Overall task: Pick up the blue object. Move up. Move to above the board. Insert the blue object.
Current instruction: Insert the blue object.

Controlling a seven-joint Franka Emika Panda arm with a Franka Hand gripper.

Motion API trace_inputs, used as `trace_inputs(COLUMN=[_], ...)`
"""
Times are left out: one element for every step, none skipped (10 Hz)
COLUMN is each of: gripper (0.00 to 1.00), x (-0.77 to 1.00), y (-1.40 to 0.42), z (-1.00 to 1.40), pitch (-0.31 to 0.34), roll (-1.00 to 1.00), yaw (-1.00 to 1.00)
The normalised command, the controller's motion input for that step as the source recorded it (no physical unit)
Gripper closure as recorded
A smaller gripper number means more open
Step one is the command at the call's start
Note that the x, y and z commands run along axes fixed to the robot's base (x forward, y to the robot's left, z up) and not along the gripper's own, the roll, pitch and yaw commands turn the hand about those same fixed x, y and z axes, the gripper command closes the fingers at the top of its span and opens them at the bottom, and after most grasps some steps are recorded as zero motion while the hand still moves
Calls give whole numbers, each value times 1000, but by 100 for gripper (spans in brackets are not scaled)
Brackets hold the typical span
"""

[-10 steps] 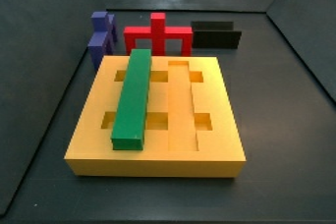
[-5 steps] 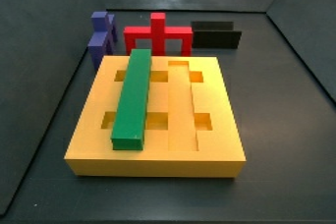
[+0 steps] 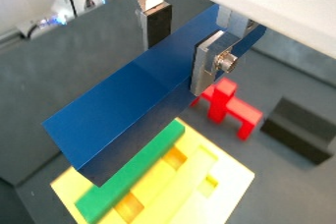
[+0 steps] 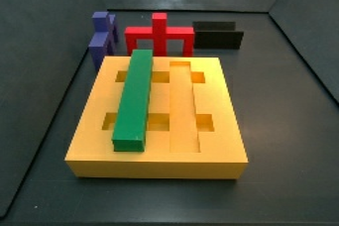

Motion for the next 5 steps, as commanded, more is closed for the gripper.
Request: trace_inputs(gripper=[100,100,100,100,100], x=[406,349,229,169,9], y=[-129,-94,-37,-9,-71], z=[-997,-889,-760,-717,-769], pitch=[0,-36,-77,-109,-197], roll=[-83,-124,-177,-181,-44], yaw=[137,97,143,143,166])
